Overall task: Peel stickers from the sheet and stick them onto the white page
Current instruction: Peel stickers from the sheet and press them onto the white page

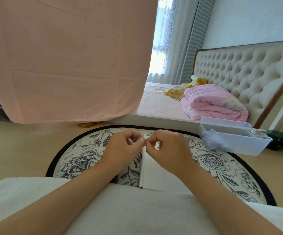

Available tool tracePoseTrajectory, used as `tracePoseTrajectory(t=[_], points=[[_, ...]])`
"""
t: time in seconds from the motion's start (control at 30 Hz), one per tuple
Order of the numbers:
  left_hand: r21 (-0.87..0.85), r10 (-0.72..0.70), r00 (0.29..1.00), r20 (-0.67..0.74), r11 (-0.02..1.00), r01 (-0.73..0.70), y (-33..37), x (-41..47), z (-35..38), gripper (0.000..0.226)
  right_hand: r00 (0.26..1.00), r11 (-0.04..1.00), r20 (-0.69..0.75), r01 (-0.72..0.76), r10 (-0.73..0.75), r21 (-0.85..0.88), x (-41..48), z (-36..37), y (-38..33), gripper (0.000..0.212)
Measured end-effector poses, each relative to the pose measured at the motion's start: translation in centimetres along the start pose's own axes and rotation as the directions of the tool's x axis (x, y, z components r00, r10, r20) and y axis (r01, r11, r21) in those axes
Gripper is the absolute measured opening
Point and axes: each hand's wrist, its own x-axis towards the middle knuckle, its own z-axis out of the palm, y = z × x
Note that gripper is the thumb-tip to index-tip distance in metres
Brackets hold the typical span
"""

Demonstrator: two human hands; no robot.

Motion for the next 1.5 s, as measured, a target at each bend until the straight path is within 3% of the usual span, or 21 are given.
tracePoseTrajectory(t=[0.07, 0.13, 0.2, 0.33, 0.63, 0.8, 0.9, 1.0, 1.23, 1.5], points=[[-0.04, 0.011, 1.0, 0.017, 0.999, -0.01, 0.1, 0.1, -0.2, 0.014, 0.968, 0.91, 0.171, -0.235, 0.185, 0.342, 0.5, -0.4, -0.3, 0.013], [-0.076, 0.035, 0.999, 0.035, 0.997, -0.033, 0.3, 0.1, -0.3, 0.015, 0.869, 0.678, 0.379, -0.488, 0.318, 0.55, 1.0, -1.0, -0.3, 0.016], [-0.083, 0.056, 0.997, 0.049, 0.995, -0.052, 0.5, 0.1, -0.3, 0.014, 0.784, 0.553, 0.525, -0.612, 0.331, 0.565, 1.1, -1.4, 0.3, 0.015], [-0.094, 0.073, 0.995, 0.07, 0.993, -0.066, 0.7, 0.0, -0.2, 0.013, 0.699, 0.466, 0.647, -0.702, 0.305, 0.538, 0.9, -1.6, 1.0, 0.028], [-0.12, 0.029, 0.995, 0.09, 0.993, -0.018, 0.8, -0.1, -0.2, 0.011, 0.762, 0.565, 0.583, -0.623, 0.282, 0.541, 0.9, -1.4, 1.2, 0.019], [-0.17, 0.001, 0.993, 0.122, 0.985, 0.02, 1.2, -0.2, -0.4, 0.009, 0.664, 0.356, 0.704, -0.74, 0.254, 0.57, 1.1, -1.8, 1.5, 0.022], [-0.166, 0.029, 0.992, 0.122, 0.986, -0.008, 1.3, -0.3, -0.4, 0.01, 0.644, 0.341, 0.726, -0.757, 0.242, 0.558, 1.0, -1.7, 1.6, 0.017], [-0.167, 0.034, 0.991, 0.127, 0.986, -0.012, 1.2, -0.3, -0.4, 0.011, 0.664, 0.397, 0.708, -0.733, 0.24, 0.553, 1.0, -1.6, 1.7, 0.015], [-0.147, 0.025, 0.993, 0.114, 0.989, -0.008, 1.3, -0.3, -0.4, 0.013, 0.795, 0.624, 0.541, -0.575, 0.274, 0.528, 1.0, -1.3, 1.1, 0.015], [-0.226, -0.025, 0.991, 0.132, 0.972, 0.055, 1.6, -0.4, -0.4, 0.009, 0.806, 0.614, 0.507, -0.573, 0.304, 0.543, 0.9, -1.0, 0.8, 0.016]])
